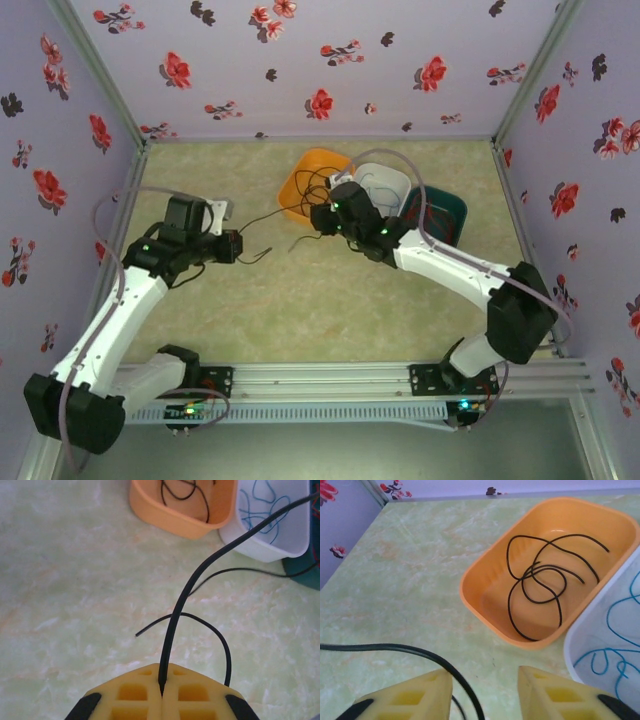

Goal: Untangle the cables

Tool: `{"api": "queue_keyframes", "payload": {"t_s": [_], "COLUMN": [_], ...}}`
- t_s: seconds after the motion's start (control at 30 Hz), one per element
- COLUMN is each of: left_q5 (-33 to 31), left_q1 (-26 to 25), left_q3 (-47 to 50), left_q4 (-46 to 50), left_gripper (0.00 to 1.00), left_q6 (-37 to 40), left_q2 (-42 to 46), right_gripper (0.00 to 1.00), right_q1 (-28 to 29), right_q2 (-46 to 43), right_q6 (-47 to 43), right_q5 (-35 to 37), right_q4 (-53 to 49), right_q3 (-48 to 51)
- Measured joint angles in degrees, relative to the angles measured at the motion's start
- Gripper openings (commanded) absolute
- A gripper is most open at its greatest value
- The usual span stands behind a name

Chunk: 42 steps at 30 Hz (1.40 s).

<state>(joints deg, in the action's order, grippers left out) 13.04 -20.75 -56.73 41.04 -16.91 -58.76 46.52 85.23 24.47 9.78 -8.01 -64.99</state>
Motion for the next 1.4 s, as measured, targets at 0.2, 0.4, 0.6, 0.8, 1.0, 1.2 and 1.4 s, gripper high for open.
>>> {"api": "queue_keyframes", "payload": {"t_s": [0.2,0.4,0.6,0.8,1.0,1.2,1.4], "left_q5": [-0.42,-0.63,-0.63,-0.63,-0.61,-0.57,0.11], "left_q1": [-1.01,-1.11,-1.16,-1.18,-1.27,-2.64,-4.50], "left_q3": [-7.30,-13.62,-19.82,-25.90,-32.76,-38.95,-43.87], "left_q4": [-1.36,-1.84,-3.08,-5.60,-9.22,-12.07,-14.12], "left_gripper": [0.00,0.00,0.00,0.00,0.00,0.00,0.00], "left_q6": [0.42,0.61,0.76,-0.83,-4.85,-8.87,-12.68], "left_q2": [-3.61,-7.52,-12.13,-18.78,-27.52,-35.91,-43.56], "right_gripper": [0.60,0.66,0.99,0.99,0.99,0.99,0.99], "right_q1": [0.00,0.00,0.00,-0.04,-0.04,-0.42,-1.42], "right_q2": [-6.75,-12.20,-19.76,-25.53,-28.76,-29.68,-29.86], "right_q6": [-1.09,-1.70,-1.31,-1.01,0.22,1.73,2.82], "right_q5": [0.83,3.85,10.03,16.96,21.73,25.07,26.56], "right_q4": [-5.75,-11.06,-14.21,-17.44,-20.00,-22.75,-25.20], "right_q3": [-0.15,0.24,3.45,4.70,5.05,5.05,5.03]}}
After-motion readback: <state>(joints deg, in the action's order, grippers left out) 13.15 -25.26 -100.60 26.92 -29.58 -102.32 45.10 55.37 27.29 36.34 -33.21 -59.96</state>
